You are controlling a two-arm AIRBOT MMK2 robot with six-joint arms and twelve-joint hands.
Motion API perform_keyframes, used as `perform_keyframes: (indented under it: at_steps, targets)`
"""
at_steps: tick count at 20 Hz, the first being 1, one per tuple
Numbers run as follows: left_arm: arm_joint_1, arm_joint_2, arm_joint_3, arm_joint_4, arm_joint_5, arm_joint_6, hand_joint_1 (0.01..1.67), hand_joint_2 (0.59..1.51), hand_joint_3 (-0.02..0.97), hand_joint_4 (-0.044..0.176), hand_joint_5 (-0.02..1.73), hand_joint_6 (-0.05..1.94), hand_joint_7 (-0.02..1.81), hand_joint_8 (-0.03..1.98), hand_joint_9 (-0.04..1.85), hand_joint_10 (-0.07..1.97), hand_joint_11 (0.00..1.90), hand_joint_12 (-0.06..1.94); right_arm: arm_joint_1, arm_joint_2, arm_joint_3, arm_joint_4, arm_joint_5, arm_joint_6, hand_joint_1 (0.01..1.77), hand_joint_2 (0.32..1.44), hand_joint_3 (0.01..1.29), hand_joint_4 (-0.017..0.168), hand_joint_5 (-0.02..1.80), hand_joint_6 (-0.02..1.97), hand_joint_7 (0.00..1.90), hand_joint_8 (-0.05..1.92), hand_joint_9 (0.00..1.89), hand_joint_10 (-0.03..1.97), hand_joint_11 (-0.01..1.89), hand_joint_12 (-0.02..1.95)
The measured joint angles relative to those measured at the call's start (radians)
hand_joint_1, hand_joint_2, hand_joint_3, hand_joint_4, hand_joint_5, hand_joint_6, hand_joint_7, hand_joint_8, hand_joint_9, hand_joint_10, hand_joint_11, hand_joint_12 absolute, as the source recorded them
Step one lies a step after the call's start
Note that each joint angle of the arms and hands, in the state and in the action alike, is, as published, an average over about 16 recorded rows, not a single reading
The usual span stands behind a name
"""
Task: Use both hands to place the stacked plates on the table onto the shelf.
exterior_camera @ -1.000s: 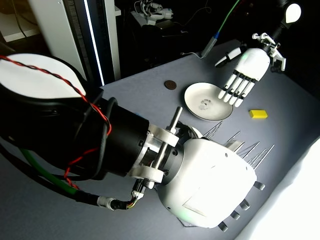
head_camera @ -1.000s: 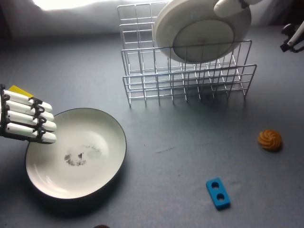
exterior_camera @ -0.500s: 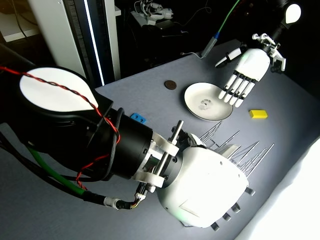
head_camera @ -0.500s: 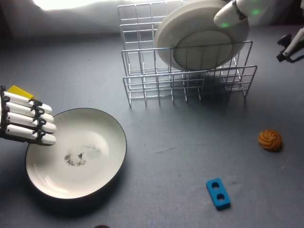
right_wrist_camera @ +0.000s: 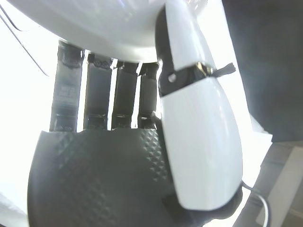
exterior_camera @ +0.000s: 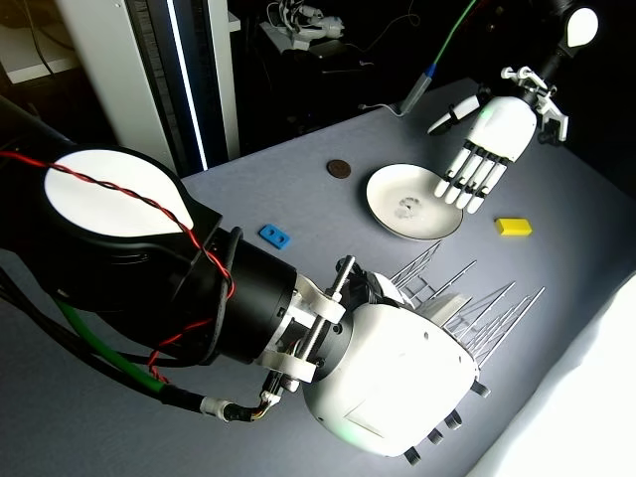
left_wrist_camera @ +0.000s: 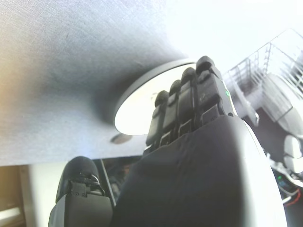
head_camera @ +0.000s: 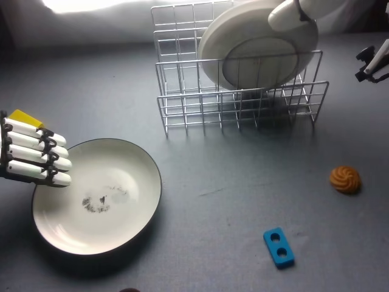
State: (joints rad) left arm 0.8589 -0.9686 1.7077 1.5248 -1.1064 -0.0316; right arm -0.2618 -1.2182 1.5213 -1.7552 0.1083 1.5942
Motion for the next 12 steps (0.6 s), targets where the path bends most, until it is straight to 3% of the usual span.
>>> perform_keyframes:
  at_steps: [5,9,12]
  targets:
    - [0.006,-0.001,0.000,-0.002,0.004,0.000,0.02,1.063,0.019,0.005,0.02,0.01,0.02,-0.01,0.01,0.00,0.02,-0.01,0.010,0.003,0.000,0.000,0.006,-0.008,1.13,1.08,0.01,-0.004,0.82,0.27,0.93,0.16,0.90,0.11,0.51,1.21]
    - [0.012,-0.002,0.000,-0.003,0.009,0.000,0.02,1.063,0.019,0.005,0.02,0.01,0.02,-0.01,0.00,0.00,0.02,-0.01,0.030,0.006,0.000,0.000,0.007,-0.032,1.07,1.08,0.01,-0.003,0.79,0.05,0.87,0.00,0.83,0.05,0.40,1.20]
    - [0.017,-0.003,0.000,-0.006,0.012,0.000,0.02,1.065,0.019,0.005,0.02,0.01,0.02,-0.01,0.00,-0.01,0.02,-0.02,0.053,0.009,0.000,0.000,0.007,-0.061,1.05,1.08,0.01,-0.003,0.74,0.02,0.82,0.01,0.79,0.03,0.33,1.21]
